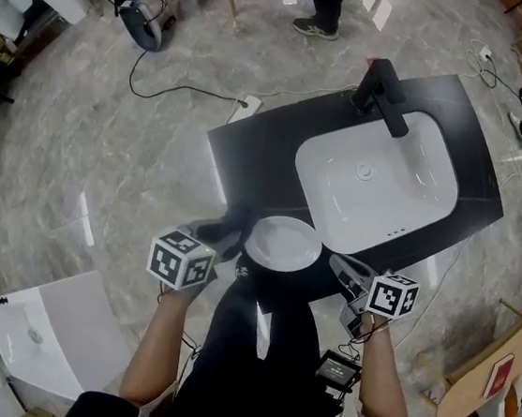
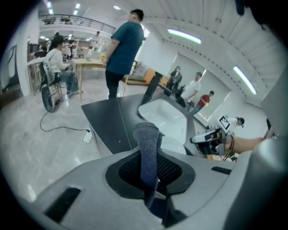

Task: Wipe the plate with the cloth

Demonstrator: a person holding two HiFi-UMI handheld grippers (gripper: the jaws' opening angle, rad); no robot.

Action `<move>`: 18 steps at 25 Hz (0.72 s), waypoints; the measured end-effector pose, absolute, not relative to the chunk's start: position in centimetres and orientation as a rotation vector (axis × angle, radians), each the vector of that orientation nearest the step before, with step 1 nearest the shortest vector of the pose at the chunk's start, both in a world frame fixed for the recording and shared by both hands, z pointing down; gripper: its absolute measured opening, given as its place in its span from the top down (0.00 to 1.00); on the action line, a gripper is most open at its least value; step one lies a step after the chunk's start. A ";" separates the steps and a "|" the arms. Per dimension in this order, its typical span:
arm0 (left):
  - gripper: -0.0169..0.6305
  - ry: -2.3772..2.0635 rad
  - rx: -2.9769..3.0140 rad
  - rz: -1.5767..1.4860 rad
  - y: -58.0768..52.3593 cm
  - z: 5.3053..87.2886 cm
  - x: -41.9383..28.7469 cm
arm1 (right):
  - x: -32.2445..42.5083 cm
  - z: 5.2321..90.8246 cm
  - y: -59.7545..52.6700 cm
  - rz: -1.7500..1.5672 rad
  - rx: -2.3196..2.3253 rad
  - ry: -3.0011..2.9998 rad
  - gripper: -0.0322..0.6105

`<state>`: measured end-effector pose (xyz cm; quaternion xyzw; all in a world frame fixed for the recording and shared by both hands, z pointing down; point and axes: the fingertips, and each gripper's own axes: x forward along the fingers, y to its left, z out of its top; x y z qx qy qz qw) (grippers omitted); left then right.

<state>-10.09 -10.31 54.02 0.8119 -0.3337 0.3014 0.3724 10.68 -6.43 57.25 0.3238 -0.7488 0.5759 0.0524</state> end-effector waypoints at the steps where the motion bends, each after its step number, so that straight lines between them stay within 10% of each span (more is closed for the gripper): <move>1: 0.89 -0.856 2.096 0.682 -10.4 53.0 -10.1 | 10.6 56.3 -6.6 1.700 0.975 -2.339 0.93; 18: 0.89 -0.808 2.361 -0.014 -4.2 40.0 -8.9 | 7.1 39.7 -3.1 0.952 0.884 -2.895 0.95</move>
